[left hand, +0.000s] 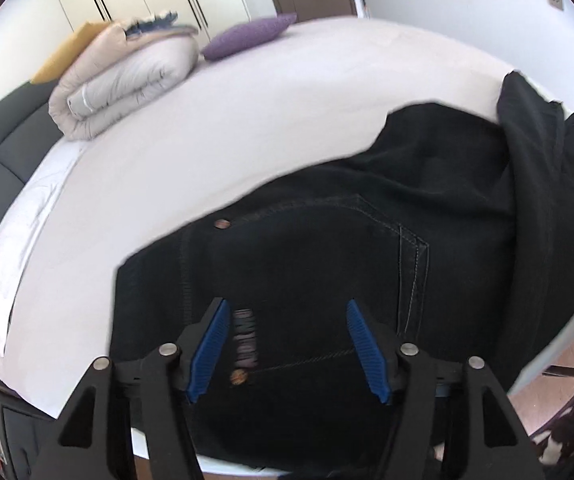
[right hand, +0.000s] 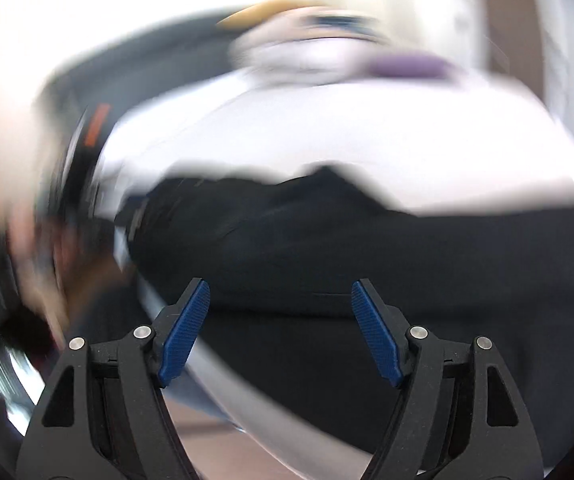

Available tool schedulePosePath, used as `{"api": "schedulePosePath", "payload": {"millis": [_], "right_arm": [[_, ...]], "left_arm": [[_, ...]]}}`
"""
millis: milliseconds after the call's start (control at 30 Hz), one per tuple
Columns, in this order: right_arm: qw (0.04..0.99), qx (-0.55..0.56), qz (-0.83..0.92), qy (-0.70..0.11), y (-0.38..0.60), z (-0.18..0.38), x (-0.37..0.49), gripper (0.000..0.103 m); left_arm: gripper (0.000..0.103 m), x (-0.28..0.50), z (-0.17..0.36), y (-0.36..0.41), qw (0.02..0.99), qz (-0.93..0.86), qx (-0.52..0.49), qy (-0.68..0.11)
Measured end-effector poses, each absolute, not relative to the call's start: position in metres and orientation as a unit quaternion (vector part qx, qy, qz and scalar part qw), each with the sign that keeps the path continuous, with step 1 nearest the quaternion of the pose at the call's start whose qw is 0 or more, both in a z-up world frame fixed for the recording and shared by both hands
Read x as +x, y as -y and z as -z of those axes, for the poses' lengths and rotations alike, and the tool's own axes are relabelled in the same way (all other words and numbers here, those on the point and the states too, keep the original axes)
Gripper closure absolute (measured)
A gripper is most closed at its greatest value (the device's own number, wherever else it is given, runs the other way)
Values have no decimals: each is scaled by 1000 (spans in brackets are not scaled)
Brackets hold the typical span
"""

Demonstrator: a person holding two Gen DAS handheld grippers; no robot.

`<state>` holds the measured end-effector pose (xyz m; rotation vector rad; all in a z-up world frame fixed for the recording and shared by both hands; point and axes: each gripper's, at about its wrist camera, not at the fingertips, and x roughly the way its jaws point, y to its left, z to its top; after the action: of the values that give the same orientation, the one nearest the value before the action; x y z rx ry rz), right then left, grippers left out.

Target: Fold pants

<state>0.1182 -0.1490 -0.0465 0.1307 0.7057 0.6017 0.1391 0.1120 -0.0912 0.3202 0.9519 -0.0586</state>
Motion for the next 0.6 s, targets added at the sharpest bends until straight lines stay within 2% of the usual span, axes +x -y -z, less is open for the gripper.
{"api": "schedulePosePath", "payload": {"millis": [100, 167, 333, 467, 600], "right_arm": [[875, 277, -201, -341, 262, 54, 144, 31], [856, 371, -154, -325, 317, 62, 150, 34], [831, 443, -94, -322, 376, 76, 175, 38], [781, 486, -62, -387, 380, 100, 203, 38], [772, 495, -63, -394, 385, 117, 223, 38]], "left_arm": [[39, 160, 117, -122, 865, 23, 86, -495], [39, 161, 119, -135, 869, 21, 32, -493], [39, 165, 120, -141, 869, 16, 30, -493], [39, 170, 119, -136, 867, 14, 28, -497], [39, 146, 129, -125, 870, 12, 27, -492]]}}
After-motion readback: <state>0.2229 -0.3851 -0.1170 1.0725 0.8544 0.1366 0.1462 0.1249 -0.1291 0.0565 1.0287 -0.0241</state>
